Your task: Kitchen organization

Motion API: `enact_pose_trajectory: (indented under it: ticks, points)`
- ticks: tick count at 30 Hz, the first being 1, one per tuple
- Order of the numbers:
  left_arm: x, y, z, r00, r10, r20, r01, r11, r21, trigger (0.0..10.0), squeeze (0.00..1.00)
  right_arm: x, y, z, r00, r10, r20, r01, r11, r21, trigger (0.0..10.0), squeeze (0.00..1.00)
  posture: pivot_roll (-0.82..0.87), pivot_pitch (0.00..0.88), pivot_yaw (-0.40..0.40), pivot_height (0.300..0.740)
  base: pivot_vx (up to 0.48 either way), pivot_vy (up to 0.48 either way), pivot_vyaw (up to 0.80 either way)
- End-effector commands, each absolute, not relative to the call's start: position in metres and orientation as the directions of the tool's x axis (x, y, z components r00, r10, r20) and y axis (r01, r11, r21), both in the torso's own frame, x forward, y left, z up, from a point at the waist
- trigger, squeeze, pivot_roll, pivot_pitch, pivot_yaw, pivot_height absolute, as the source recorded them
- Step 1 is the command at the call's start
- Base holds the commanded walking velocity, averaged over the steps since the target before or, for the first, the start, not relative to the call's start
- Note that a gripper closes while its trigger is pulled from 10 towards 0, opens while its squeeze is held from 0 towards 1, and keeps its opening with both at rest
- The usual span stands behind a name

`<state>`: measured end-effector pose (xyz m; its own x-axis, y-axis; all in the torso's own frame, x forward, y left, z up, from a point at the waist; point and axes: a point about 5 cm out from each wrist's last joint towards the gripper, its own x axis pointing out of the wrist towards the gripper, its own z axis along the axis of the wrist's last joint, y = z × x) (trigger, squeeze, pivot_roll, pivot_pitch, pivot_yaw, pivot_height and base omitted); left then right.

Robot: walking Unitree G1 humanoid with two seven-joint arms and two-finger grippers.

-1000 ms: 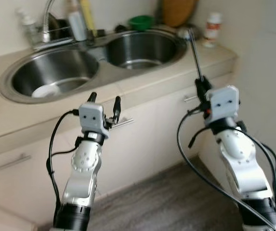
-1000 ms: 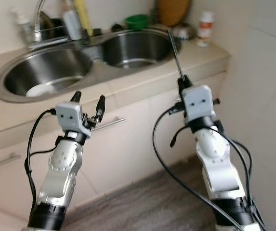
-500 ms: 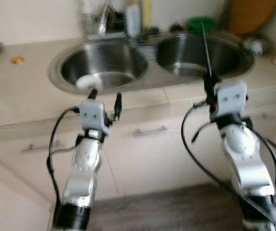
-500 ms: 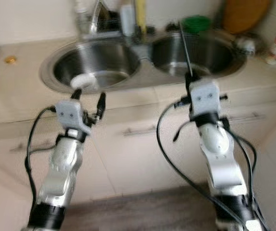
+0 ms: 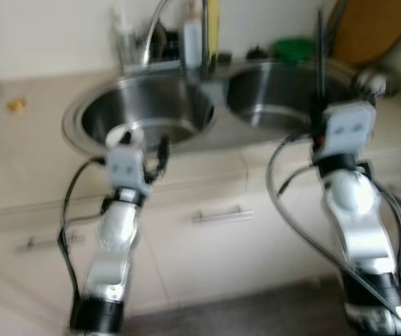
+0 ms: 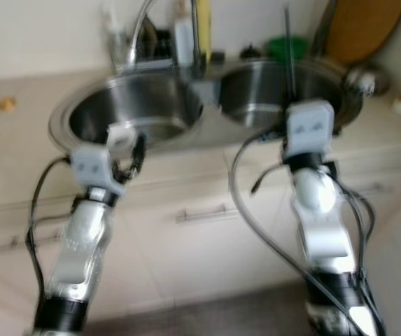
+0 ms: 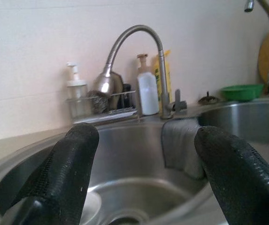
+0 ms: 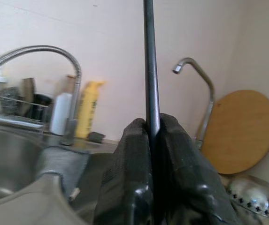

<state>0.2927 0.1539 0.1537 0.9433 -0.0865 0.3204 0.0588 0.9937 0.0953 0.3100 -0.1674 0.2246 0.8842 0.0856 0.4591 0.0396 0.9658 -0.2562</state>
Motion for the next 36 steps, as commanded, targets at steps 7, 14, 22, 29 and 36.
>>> enact_pose_trajectory:
  ticks: [7,14,22,29,36]
  points:
    - [0.294,0.144,0.158,0.935,-0.112,0.336,0.084,0.992,0.097,10.0,0.0,0.311,-0.173,0.232,0.869,0.068,0.491,0.066,0.966,-0.251,10.0,0.0,-0.09,0.0,0.029,0.74,0.267,0.0,0.0]
    - [0.294,0.144,0.157,0.935,-0.114,0.336,0.085,0.991,0.1,10.0,0.0,0.313,-0.173,0.237,0.861,0.072,0.504,0.066,0.966,-0.251,10.0,0.0,-0.09,0.0,0.029,0.74,0.259,0.0,0.0]
    - [0.294,0.144,0.157,0.938,-0.107,0.33,0.077,0.992,0.102,10.0,0.0,0.315,-0.167,0.237,0.858,0.097,0.504,0.05,0.962,-0.27,10.0,0.0,-0.09,0.001,0.024,0.74,0.094,0.0,0.0]
    - [0.294,0.143,0.156,0.939,-0.11,0.325,0.079,0.991,0.109,10.0,0.0,0.316,-0.163,0.235,0.862,0.123,0.491,0.051,0.944,-0.325,10.0,0.0,-0.09,0.004,0.024,0.74,0.0,-0.312,0.37]
    - [0.294,0.143,0.156,0.939,-0.098,0.329,0.07,0.993,0.096,10.0,0.0,0.317,-0.163,0.233,0.865,0.114,0.489,0.034,0.958,-0.285,10.0,0.0,-0.09,0.004,0.024,0.74,0.0,-0.069,0.57]
